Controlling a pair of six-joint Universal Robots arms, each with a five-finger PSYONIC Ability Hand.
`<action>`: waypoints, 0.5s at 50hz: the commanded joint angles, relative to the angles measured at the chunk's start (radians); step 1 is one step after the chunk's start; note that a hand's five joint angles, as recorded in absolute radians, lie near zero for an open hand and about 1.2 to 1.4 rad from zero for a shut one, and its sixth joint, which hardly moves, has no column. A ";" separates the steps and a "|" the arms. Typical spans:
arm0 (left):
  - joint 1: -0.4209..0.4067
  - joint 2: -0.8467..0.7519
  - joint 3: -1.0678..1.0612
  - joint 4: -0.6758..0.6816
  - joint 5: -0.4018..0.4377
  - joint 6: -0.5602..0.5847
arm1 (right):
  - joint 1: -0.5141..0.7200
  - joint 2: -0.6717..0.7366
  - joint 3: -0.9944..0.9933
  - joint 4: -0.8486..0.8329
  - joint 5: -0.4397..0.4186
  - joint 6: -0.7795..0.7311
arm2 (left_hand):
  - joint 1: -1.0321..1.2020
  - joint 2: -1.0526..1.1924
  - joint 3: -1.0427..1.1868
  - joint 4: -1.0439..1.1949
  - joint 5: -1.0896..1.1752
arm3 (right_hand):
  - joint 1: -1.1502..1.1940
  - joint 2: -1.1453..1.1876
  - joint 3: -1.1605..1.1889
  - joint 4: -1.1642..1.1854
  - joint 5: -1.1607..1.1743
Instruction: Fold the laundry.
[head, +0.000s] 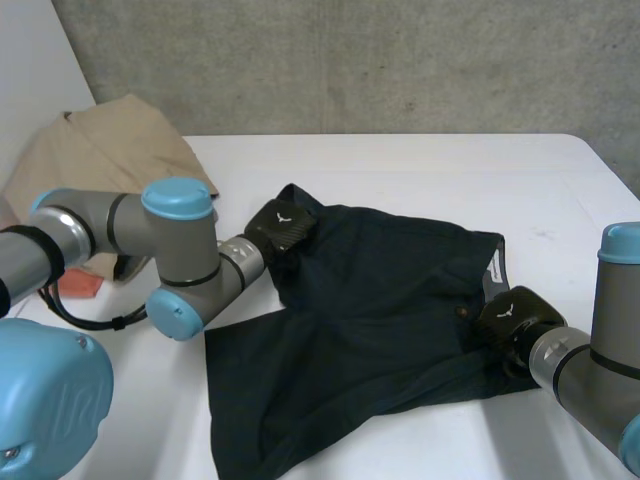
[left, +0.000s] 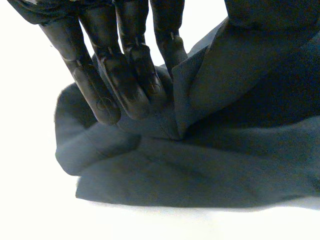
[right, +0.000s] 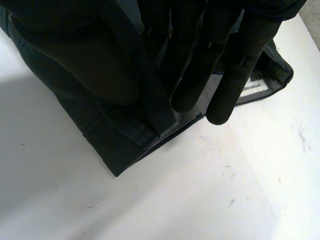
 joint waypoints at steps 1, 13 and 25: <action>0.008 0.121 -0.072 0.001 -0.050 0.010 | -0.001 0.001 0.001 0.000 0.000 0.000 | 0.266 0.204 0.206 0.201 0.235 | 0.319 0.231 0.197 0.197 0.219; 0.009 0.252 -0.187 0.006 -0.048 0.176 | 0.005 0.001 0.005 0.000 0.000 0.000 | 0.266 0.204 0.206 0.201 0.235 | 0.319 0.231 0.197 0.197 0.219; -0.061 0.123 -0.184 0.053 -0.039 0.198 | 0.004 0.003 0.012 -0.001 -0.002 0.000 | -0.385 -0.447 -0.445 -0.450 -0.416 | 0.319 0.231 0.197 0.197 0.219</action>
